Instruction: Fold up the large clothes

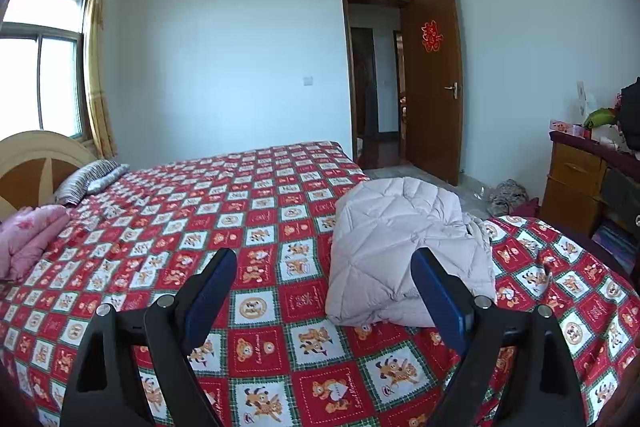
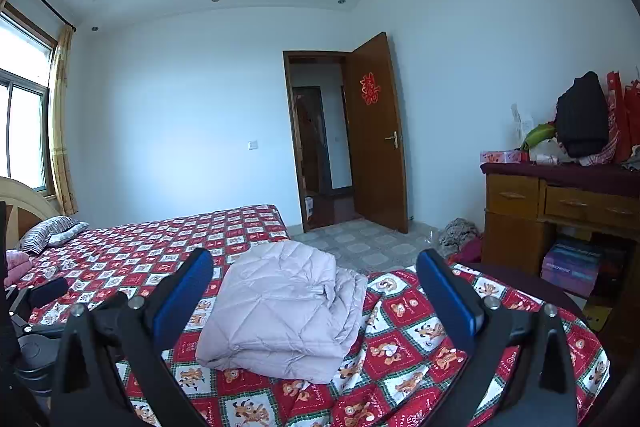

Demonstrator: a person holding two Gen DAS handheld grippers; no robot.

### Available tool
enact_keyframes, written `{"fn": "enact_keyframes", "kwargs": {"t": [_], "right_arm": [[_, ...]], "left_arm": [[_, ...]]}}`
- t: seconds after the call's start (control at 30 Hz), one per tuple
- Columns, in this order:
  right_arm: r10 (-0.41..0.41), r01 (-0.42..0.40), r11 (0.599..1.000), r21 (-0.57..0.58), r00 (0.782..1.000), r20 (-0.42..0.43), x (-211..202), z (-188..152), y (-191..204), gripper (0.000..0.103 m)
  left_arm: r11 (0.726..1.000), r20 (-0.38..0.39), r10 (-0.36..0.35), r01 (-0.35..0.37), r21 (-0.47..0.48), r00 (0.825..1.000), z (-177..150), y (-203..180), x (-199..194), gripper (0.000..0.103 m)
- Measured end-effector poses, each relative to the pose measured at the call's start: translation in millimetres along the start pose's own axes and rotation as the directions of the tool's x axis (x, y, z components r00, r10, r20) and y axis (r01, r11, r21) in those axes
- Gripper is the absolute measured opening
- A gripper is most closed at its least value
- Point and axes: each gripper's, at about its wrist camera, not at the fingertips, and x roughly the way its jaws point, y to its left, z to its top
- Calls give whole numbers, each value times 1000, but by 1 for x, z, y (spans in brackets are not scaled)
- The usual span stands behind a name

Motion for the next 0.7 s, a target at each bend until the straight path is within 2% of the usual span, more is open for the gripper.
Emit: {"fn": "enact_keyframes", "kwargs": {"t": [0.7], "right_arm": [[13, -12, 1000, 17, 1000, -28, -1, -3, -1, 103]], "left_arm": [[1000, -17, 4, -4, -7, 1000, -1, 2, 1, 90]]}}
